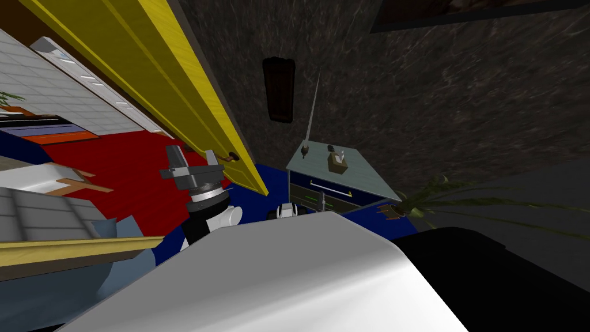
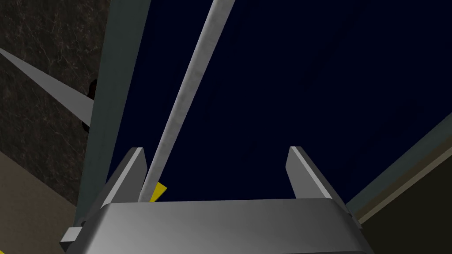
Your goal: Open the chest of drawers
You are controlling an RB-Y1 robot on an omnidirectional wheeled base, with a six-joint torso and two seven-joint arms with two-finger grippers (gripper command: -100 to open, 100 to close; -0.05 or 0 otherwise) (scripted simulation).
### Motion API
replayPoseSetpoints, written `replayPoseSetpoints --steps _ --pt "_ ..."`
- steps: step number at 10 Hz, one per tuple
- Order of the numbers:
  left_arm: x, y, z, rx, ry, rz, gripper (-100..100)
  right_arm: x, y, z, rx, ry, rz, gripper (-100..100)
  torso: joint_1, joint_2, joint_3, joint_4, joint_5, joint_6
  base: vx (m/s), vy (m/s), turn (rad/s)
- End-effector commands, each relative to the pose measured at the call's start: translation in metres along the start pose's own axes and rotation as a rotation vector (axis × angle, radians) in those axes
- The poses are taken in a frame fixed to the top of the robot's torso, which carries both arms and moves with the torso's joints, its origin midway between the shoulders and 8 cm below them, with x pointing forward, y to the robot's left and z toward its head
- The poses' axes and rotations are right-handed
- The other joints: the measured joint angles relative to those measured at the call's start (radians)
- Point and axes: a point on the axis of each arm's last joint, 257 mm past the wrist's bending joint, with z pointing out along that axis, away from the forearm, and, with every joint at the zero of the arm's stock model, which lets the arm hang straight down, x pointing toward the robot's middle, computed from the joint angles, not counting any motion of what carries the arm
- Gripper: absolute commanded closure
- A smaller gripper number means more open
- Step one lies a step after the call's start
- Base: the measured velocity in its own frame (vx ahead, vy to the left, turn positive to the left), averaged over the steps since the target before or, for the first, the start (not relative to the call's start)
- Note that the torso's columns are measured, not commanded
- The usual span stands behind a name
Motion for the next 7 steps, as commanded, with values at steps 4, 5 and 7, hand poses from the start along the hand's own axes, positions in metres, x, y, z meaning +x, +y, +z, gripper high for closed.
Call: replayPoseSetpoints --steps 4,5,7 --pt "0.0 0.0 0.0 0.0 0.0 0.0 0 -0.0003 0.0021 -0.0085 0.008 0.019 0.138 -100 0.0 0.001 0.0 0.0 0.0 0.0 -0.011 -0.014 0.04" --pt "0.0 0.0 0.0 0.0 0.0 0.0 0 0.0008 0.0012 -0.011 0.017 0.029 0.174 -100 0.001 0.0 0.0 0.0 0.0 0.0 -0.011 -0.014 0.039" --pt "0.0 0.0 0.0 0.0 0.0 0.0 0 0.0028 -0.0008 -0.0131 0.031 0.041 0.212 -100 0.0 0.0 0.0 0.0 0.0 0.0 -0.013 -0.017 0.048"
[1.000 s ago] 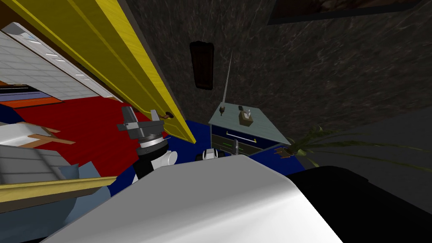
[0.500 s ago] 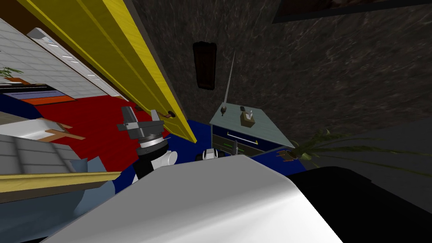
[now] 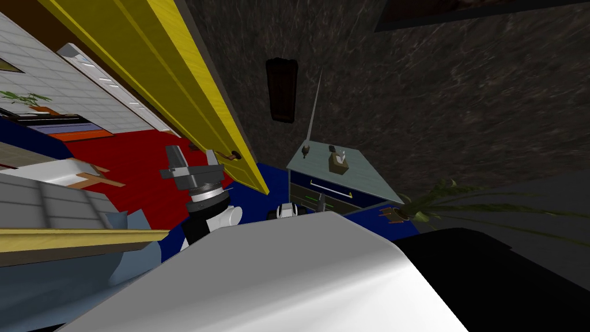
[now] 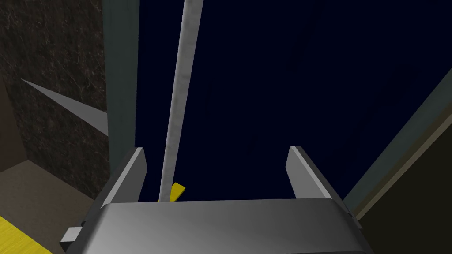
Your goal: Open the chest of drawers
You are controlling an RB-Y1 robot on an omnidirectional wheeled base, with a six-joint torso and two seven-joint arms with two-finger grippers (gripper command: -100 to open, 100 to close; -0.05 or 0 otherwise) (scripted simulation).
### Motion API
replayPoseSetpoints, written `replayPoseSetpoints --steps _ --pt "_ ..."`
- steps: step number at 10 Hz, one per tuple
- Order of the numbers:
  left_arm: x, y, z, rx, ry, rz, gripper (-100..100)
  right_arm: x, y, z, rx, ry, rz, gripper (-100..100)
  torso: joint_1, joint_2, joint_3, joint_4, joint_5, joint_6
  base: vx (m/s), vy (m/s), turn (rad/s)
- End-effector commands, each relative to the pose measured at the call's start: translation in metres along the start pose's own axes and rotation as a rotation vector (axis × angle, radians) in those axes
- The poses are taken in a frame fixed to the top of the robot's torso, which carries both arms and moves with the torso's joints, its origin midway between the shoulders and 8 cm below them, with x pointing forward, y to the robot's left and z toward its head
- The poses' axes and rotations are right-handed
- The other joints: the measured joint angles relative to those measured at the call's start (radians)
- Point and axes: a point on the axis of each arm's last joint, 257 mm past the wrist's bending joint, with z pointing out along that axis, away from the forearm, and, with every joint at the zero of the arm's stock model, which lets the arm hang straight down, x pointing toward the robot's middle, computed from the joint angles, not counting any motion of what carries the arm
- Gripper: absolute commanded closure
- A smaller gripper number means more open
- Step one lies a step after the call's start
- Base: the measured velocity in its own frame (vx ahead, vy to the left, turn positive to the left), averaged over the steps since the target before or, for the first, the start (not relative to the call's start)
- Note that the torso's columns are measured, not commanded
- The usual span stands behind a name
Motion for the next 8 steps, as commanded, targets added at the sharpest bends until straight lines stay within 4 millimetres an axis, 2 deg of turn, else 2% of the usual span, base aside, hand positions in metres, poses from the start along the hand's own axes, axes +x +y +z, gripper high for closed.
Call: replayPoseSetpoints --steps 1,6,7,8 --pt "0.0 0.0 0.0 0.0 0.0 0.0 0 0.004 -0.006 -0.003 0.029 0.022 0.062 -100 0.001 0.0 0.0 0.0 0.0 0.0 -0.009 -0.011 0.032" --pt "0.0 0.0 0.0 0.0 0.0 0.0 0 0.016 -0.024 -0.008 0.111 0.075 0.122 -100 0.0 0.0 0.0 0.0 0.0 0.0 -0.007 -0.008 0.025" --pt "0.0 0.0 0.0 0.0 0.0 0.0 0 0.014 -0.02 -0.009 0.098 0.067 0.117 -100 0.001 0.0 0.0 0.0 0.0 0.0 0.0 0.0 0.0" --pt "0.0 0.0 0.0 0.0 0.0 0.0 0 0.008 -0.023 0.0 0.101 0.071 0.119 -100 0.001 0.0 0.0 0.0 0.0 0.0 -0.02 -0.022 -0.003"
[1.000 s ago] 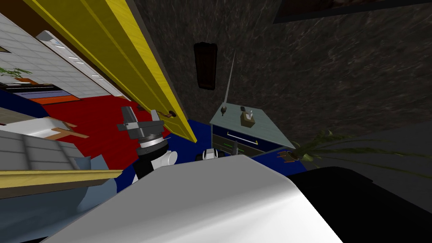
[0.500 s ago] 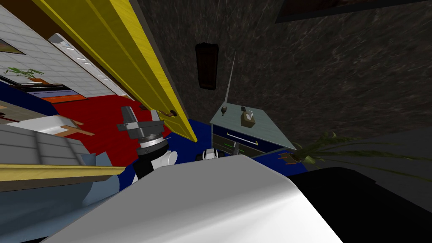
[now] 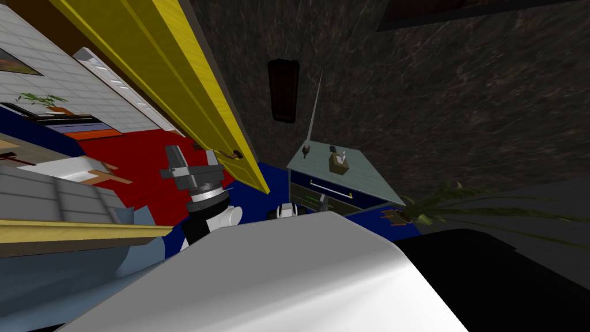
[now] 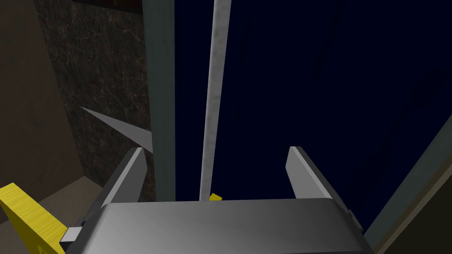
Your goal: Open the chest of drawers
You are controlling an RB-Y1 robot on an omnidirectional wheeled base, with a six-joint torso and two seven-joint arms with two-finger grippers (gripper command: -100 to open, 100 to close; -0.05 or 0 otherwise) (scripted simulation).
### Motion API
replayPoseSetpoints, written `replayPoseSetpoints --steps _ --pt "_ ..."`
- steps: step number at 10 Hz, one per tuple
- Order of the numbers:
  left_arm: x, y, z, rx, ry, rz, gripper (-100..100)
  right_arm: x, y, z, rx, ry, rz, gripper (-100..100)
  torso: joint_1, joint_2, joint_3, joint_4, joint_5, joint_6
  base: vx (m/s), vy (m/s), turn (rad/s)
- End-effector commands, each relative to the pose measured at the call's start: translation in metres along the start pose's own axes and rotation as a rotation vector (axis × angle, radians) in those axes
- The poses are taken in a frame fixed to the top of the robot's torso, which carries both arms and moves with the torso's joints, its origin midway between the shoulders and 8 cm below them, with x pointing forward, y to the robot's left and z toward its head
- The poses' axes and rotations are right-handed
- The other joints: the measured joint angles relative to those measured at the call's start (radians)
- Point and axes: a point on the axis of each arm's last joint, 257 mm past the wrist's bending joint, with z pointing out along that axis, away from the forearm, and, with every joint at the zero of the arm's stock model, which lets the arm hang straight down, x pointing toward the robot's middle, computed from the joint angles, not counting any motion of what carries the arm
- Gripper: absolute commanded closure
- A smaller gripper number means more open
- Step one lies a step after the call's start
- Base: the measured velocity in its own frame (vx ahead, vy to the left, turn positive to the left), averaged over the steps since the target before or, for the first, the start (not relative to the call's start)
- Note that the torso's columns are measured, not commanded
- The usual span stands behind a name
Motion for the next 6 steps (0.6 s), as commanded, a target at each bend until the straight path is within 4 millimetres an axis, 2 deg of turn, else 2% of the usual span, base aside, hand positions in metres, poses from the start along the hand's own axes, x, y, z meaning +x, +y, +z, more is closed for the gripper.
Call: replayPoseSetpoints --steps 1,6 --pt "0.0 0.0 0.0 0.0 0.0 0.0 0 -0.012 0.001 0.013 -0.001 0.001 0.0 -100 -0.001 0.001 0.001 0.0 0.0 0.0 -0.039 -0.035 0.0" --pt "0.0 0.0 0.0 0.0 0.0 0.0 0 -0.036 0.0 0.039 -0.001 0.0 0.001 -100 0.0 0.0 0.0 0.0 0.0 0.0 -0.037 -0.036 -0.001"
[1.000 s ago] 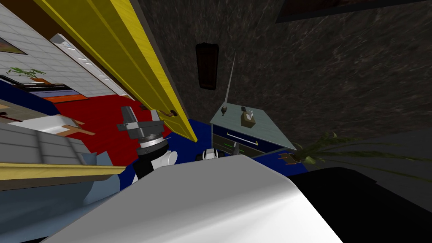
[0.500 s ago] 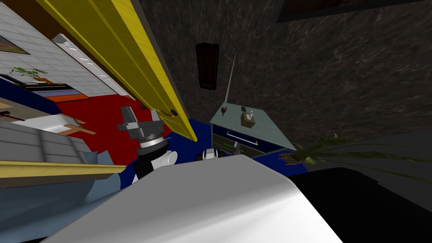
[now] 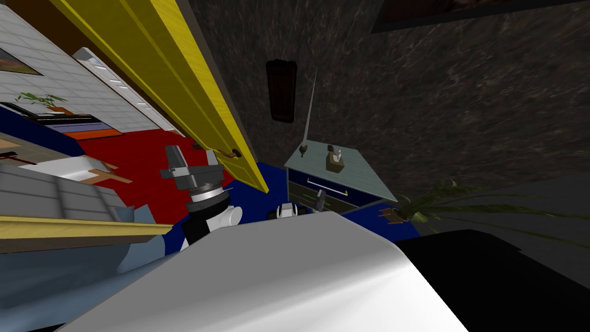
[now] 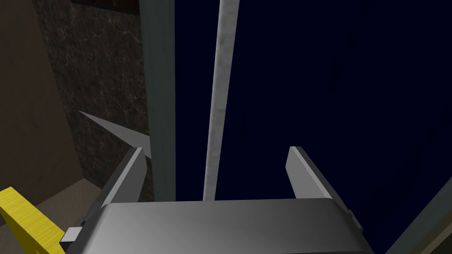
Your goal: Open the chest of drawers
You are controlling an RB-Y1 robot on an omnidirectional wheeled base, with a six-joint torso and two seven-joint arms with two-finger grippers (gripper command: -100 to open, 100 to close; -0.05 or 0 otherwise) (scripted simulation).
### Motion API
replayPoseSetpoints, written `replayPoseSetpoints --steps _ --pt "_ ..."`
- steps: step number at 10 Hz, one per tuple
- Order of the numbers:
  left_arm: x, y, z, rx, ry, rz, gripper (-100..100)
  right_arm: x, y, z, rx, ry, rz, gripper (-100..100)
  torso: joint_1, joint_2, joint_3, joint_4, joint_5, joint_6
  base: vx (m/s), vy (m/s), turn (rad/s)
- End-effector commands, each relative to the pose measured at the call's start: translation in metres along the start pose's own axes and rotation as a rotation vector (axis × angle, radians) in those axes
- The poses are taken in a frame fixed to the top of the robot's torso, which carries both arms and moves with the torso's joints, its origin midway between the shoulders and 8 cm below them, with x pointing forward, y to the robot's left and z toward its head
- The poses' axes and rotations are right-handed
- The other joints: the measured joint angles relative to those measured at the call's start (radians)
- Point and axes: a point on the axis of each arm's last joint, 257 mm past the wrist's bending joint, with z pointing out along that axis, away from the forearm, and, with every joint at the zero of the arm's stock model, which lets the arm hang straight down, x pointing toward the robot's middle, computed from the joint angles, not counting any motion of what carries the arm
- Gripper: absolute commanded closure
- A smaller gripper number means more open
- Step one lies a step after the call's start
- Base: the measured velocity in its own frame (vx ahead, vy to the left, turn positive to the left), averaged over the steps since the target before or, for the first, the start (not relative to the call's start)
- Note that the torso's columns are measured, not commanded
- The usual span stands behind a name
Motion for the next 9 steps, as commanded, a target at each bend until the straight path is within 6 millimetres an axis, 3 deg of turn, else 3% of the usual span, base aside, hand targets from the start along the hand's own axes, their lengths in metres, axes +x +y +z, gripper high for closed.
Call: replayPoseSetpoints --steps 1,2,7,8,9 --pt "0.0 0.0 0.0 0.0 0.0 0.0 0 -0.006 -0.001 0.007 0.001 0.0 0.001 -100 0.0 0.0 0.0 0.0 0.0 0.0 -0.015 -0.014 0.002" --pt "0.0 0.0 0.0 0.0 0.0 0.0 0 -0.001 0.001 0.002 -0.002 -0.001 -0.002 100 0.001 -0.001 0.0 0.0 0.0 0.0 0.016 0.011 0.001" --pt "0.0 0.0 0.0 0.0 0.0 0.0 0 0.027 0.001 -0.028 -0.001 -0.002 -0.002 100 -0.001 0.001 0.001 0.0 0.0 0.0 0.042 0.045 0.002" --pt "0.0 0.0 0.0 0.0 0.0 0.0 0 0.022 0.001 -0.022 -0.003 -0.003 -0.004 100 -0.001 0.001 0.001 0.0 0.0 0.0 0.014 0.019 -0.002" --pt "0.0 0.0 0.0 0.0 0.0 0.0 0 0.017 0.01 -0.022 -0.036 -0.023 -0.004 -100 -0.001 0.001 0.001 0.0 0.0 0.0 0.002 0.007 0.003"
